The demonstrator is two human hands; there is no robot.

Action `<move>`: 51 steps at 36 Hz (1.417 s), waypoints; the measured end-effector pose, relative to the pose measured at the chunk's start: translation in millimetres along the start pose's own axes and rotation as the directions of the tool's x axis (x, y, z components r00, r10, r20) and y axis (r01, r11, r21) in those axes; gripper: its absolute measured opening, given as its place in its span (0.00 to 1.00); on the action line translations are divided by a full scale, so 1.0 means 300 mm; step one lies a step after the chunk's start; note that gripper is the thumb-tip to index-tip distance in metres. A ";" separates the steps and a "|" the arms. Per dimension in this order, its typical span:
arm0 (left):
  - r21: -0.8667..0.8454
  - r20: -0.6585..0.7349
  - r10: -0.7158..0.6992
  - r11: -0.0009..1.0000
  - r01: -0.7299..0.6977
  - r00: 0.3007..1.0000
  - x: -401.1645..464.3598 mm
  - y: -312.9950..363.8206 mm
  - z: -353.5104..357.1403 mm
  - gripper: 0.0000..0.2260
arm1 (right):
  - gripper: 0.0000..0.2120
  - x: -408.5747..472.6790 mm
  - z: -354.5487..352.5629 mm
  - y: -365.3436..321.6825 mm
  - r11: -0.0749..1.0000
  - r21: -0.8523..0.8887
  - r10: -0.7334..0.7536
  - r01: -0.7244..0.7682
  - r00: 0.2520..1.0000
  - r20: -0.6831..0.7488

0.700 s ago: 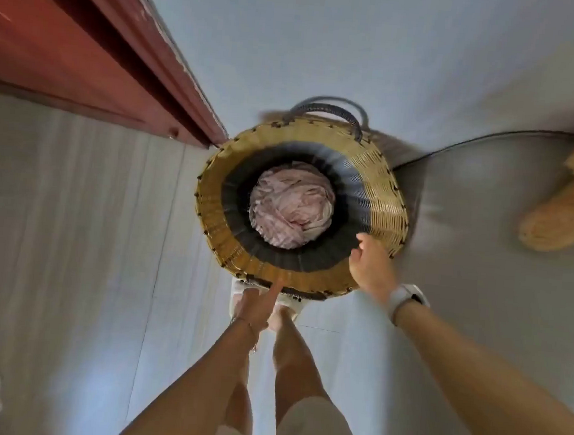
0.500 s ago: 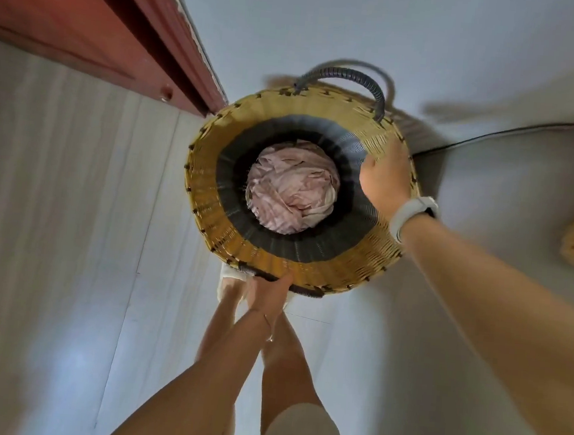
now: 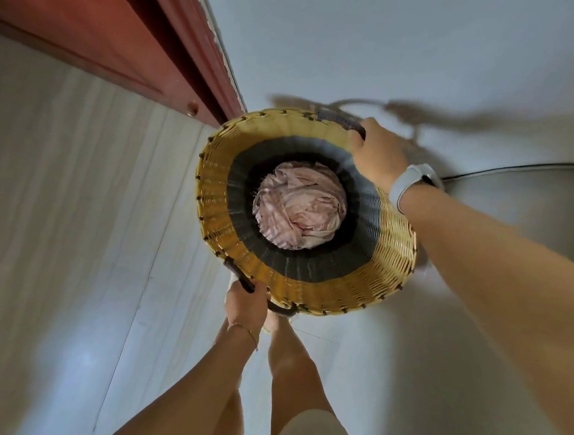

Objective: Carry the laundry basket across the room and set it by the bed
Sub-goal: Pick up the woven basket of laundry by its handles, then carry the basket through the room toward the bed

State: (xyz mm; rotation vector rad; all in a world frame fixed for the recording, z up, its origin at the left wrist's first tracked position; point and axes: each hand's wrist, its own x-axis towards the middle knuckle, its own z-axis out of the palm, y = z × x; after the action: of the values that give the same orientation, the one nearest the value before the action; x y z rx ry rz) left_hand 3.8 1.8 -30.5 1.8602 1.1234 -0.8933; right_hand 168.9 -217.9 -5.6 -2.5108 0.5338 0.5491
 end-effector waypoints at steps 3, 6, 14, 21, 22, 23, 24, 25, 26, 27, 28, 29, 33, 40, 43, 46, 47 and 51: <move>0.020 -0.039 0.017 1.000 -0.016 0.999 0.012 0.014 -0.041 0.11 | 0.18 -0.071 0.025 0.037 0.999 0.036 -0.032 0.031 0.999 0.012; 0.049 -0.097 0.062 0.997 -0.057 0.993 0.034 0.022 -0.077 0.11 | 0.16 -0.129 0.040 0.086 0.993 0.114 -0.028 0.030 0.999 -0.022; -0.029 -0.199 0.193 0.979 -0.203 0.961 0.031 0.068 -0.189 0.14 | 0.16 -0.277 0.059 0.141 0.955 0.294 0.102 -0.049 0.981 -0.166; 0.034 -0.357 0.434 0.891 -0.453 0.827 -0.176 0.135 -0.321 0.17 | 0.10 -0.489 -0.013 0.103 0.867 0.493 0.262 -0.074 0.910 -0.323; 0.039 -0.387 0.451 0.880 -0.474 0.804 -0.212 0.138 -0.344 0.17 | 0.10 -0.526 -0.027 0.091 0.854 0.515 0.274 -0.071 0.903 -0.331; 0.043 -0.417 0.466 0.868 -0.495 0.780 -0.245 0.138 -0.366 0.17 | 0.11 -0.565 -0.041 0.080 0.845 0.530 0.280 -0.063 0.898 -0.340; 0.040 -0.445 0.480 0.854 -0.518 0.756 -0.276 0.136 -0.387 0.18 | 0.12 -0.603 -0.055 0.070 0.839 0.541 0.285 -0.061 0.896 -0.342; 0.035 -0.474 0.491 0.840 -0.541 0.731 -0.309 0.134 -0.412 0.17 | 0.12 -0.643 -0.073 0.054 0.835 0.548 0.284 -0.053 0.895 -0.345; 0.033 -0.500 0.499 0.828 -0.560 0.708 -0.340 0.128 -0.439 0.17 | 0.12 -0.684 -0.091 0.038 0.831 0.555 0.279 -0.047 0.897 -0.343; 0.034 -0.527 0.502 0.819 -0.573 0.686 -0.367 0.118 -0.464 0.17 | 0.11 -0.724 -0.107 0.021 0.825 0.564 0.272 -0.037 0.900 -0.339; 0.028 -0.549 0.498 0.814 -0.580 0.671 -0.394 0.108 -0.489 0.17 | 0.11 -0.761 -0.122 0.005 0.814 0.580 0.268 -0.028 0.904 -0.334; 0.025 -0.568 0.490 0.813 -0.582 0.661 -0.414 0.096 -0.512 0.17 | 0.12 -0.794 -0.133 -0.010 0.803 0.595 0.268 -0.022 0.906 -0.328; -0.012 -0.615 0.471 0.796 -0.605 0.632 -0.488 0.027 -0.606 0.18 | 0.17 -0.909 -0.151 -0.064 0.789 0.614 0.267 -0.015 0.908 -0.322; -0.176 -0.640 0.362 0.789 -0.588 0.677 -0.576 -0.233 -0.769 0.22 | 0.18 -1.084 -0.086 -0.176 0.808 0.581 0.109 0.099 0.944 -0.312; -0.240 -0.639 0.318 0.782 -0.575 0.700 -0.637 -0.411 -0.836 0.21 | 0.18 -1.180 -0.051 -0.247 0.816 0.548 0.003 0.184 0.947 -0.322; -0.312 -0.682 0.216 0.779 -0.544 0.699 -0.695 -0.612 -0.910 0.18 | 0.19 -1.281 0.003 -0.306 0.836 0.476 -0.134 0.272 0.943 -0.304; -0.340 -0.696 0.173 0.776 -0.532 0.697 -0.712 -0.684 -0.934 0.16 | 0.20 -1.315 0.027 -0.329 0.844 0.444 -0.185 0.301 0.940 -0.286; -0.431 -0.740 -0.003 0.770 -0.471 0.672 -0.771 -0.962 -1.002 0.17 | 0.21 -1.469 0.122 -0.470 0.841 0.360 -0.355 0.404 0.914 -0.196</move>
State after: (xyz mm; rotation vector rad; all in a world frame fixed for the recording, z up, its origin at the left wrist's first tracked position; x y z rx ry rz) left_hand -292.9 268.0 230.7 1.7447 1.3325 0.4137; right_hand -145.7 28.7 230.2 -2.1814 0.1506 0.1166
